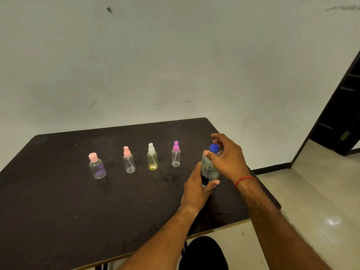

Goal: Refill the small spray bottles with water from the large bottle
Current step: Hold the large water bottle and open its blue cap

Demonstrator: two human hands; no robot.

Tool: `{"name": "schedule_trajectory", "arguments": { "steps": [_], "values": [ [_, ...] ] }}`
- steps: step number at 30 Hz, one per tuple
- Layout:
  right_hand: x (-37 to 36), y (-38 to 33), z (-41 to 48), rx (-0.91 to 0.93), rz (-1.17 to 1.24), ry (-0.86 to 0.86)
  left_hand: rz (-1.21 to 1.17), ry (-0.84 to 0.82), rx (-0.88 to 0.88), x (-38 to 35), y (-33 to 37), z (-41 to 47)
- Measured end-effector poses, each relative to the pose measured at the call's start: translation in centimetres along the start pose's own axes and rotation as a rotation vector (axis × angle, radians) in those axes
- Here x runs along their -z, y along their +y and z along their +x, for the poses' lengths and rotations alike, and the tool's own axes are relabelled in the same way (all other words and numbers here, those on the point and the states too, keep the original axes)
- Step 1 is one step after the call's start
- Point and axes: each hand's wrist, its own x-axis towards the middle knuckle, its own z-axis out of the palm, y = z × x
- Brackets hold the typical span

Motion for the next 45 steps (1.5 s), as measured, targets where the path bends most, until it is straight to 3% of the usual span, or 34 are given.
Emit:
{"name": "schedule_trajectory", "arguments": {
  "steps": [6, 15, 24, 29, 34, 38, 45],
  "values": [
    [0.2, -0.2, 0.6, -0.007, -0.195, 0.003, 0.017, 0.011, 0.018, -0.1, -0.2, 0.0],
    [1.0, -0.9, 0.5, 0.009, -0.129, -0.153, 0.009, 0.006, -0.002, -0.1, -0.3, 0.0],
    [0.6, -0.6, 0.8, 0.007, -0.233, -0.046, 0.01, 0.01, 0.005, 0.0, -0.3, 0.1],
    [0.8, -0.5, 0.6, 0.072, -0.153, -0.094, 0.015, 0.012, 0.013, 0.0, -0.4, 0.1],
    [1.6, 0.8, -0.2, 0.082, 0.021, 0.066, 0.033, 0.016, -0.004, -0.1, -0.5, 0.2],
    [2.0, 3.0, -1.9, -0.03, 0.166, 0.175, 0.039, 0.01, -0.006, 0.0, -0.6, 0.2],
    [0.4, 7.4, -5.9, -0.309, 0.392, 0.207, 0.073, 0.009, -0.003, -0.1, -0.8, 0.3]
  ]
}}
